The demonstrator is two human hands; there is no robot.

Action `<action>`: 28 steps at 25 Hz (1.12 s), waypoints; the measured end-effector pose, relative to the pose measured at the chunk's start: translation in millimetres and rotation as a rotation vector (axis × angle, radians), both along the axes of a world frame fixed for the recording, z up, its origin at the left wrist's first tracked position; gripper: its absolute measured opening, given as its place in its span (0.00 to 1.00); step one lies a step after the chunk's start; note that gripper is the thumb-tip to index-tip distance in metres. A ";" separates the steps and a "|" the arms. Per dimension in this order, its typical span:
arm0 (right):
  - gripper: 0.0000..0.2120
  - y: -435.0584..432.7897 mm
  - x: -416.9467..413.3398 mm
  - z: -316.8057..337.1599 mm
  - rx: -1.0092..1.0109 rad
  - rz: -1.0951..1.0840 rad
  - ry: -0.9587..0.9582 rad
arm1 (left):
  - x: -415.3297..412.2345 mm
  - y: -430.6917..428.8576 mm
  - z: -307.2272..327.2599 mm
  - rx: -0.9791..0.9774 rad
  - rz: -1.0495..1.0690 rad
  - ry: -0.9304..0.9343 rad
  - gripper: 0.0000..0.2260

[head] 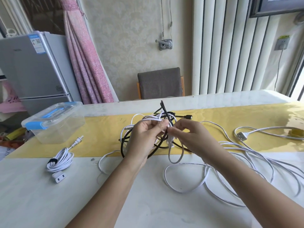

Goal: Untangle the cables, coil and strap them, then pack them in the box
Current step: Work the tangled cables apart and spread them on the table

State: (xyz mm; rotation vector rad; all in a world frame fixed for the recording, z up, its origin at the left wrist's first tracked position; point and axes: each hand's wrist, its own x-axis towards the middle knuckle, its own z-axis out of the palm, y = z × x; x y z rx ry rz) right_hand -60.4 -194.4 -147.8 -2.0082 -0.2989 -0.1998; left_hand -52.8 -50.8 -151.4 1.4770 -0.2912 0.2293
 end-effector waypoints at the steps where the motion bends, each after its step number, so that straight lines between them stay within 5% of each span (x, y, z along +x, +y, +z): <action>1: 0.13 1.1 0.8 0.1 -0.040 -0.044 -0.029 | 0.0 1.7 1.4 0.023 -0.006 -0.009 0.10; 7: 0.14 9.4 2.2 -3.3 -0.123 -0.167 -0.074 | -9.2 -1.0 10.0 0.137 0.029 -0.030 0.14; 10: 0.12 3.9 9.7 -5.1 -0.208 -0.239 -0.097 | -8.5 21.2 25.5 -0.140 0.016 0.033 0.14; 15: 0.09 -0.2 26.7 -10.8 -0.003 -0.254 -0.017 | -5.5 52.4 37.0 -0.627 -0.157 0.072 0.13; 17: 0.08 -0.5 28.6 -18.0 0.005 -0.254 -0.058 | -7.2 58.9 38.5 -0.477 -0.139 0.173 0.17; 22: 0.06 -9.8 13.2 -26.1 -0.249 0.005 -0.200 | -12.3 93.4 32.7 0.541 -0.073 0.596 0.18; 25: 0.07 -3.4 10.3 -35.5 -0.509 0.113 -0.382 | -4.3 106.1 25.5 0.684 0.139 0.637 0.15; 28: 0.09 -0.7 12.7 -41.1 -0.588 0.163 -0.412 | 6.6 100.8 21.0 0.631 0.268 0.352 0.11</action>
